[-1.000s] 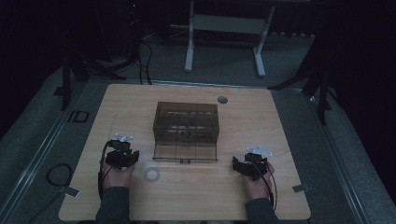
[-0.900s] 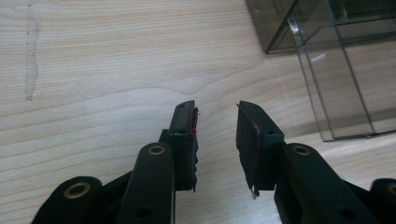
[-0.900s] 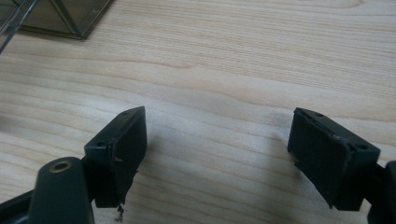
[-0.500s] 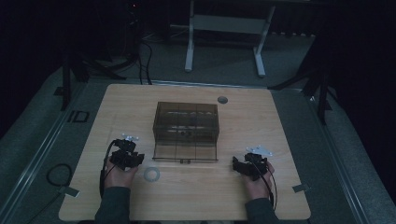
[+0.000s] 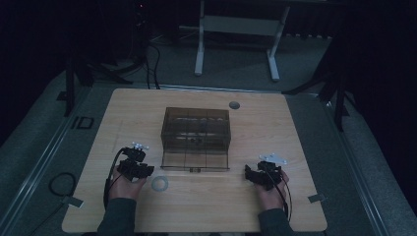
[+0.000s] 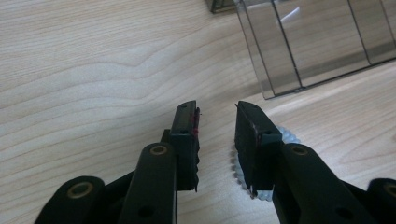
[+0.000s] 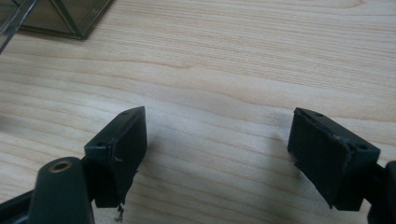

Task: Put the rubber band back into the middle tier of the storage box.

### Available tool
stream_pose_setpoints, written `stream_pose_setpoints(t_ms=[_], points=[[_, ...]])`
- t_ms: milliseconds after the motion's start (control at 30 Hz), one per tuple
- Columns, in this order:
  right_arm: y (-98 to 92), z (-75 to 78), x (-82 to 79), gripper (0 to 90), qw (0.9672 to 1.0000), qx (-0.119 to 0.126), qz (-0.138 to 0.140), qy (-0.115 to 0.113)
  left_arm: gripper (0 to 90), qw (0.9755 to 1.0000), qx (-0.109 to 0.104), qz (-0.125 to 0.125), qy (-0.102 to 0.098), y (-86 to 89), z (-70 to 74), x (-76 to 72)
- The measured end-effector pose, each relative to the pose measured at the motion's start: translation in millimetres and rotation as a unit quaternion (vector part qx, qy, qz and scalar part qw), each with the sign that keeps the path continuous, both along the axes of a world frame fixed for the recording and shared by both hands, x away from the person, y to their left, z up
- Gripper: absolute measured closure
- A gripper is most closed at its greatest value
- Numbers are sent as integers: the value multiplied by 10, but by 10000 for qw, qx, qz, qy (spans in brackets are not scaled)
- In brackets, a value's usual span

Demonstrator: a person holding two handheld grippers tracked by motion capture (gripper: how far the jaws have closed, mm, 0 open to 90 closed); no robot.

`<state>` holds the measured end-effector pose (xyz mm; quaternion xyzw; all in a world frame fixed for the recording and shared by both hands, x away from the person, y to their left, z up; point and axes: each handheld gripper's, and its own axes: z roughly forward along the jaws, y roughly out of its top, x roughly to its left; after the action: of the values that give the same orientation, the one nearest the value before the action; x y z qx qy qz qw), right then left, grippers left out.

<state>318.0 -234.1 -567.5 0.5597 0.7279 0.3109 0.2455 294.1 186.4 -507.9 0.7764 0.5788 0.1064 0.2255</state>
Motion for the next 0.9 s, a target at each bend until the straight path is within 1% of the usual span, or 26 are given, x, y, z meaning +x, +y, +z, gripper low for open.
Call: stream_pose_setpoints(t_ms=[67, 133, 167, 200, 300, 333, 367, 500, 633, 733, 833, 900], points=[[0, 0, 2, 197, 10000, 0, 11, -4, 673, 10000, 22, -59, 8, -3, 15, -6], [1, 0, 4, 197, 10000, 1, 14, -3, 659, 10000, 32, -57, 20, -9, 20, -9], [3, 0, 9, 196, 10000, -3, 22, -3, 650, 10000, 24, -56, 56, -19, 21, -13], [4, 0, 11, 196, 10000, -3, 27, 1, 642, 9999, 75, -98, 91, -34, 19, -15], [5, 0, 17, 196, 10000, -2, 45, 1, 625, 9998, 90, -123, 99, -44, 18, -17], [5, 0, 17, 196, 10000, -2, 45, 1, 625, 9997, 161, -144, 138, -66, 14, -21], [5, -1, 22, 195, 10000, -7, 65, 0, 606, 9995, 220, -166, 156, -71, 12, -20], [9, 0, 31, 195, 10000, -3, 77, 1, 580, 9990, 315, -215, 229, -82, 4, -26], [14, 0, 41, 195, 10000, 0, 94, 1, 550, 9985, 344, -289, 321, -92, -5, -40], [16, 0, 45, 195, 9999, -4, 103, 1, 527, 9976, 415, -404, 382, -107, -14, -44], [19, 0, 52, 195, 9999, -5, 113, 1, 509, 9971, 381, -478, 463, -124, -24, -35], [24, -1, 58, 194, 9999, 4, 116, 2, 504, 9966, 420, -504, 492, -134, -27, -27]])
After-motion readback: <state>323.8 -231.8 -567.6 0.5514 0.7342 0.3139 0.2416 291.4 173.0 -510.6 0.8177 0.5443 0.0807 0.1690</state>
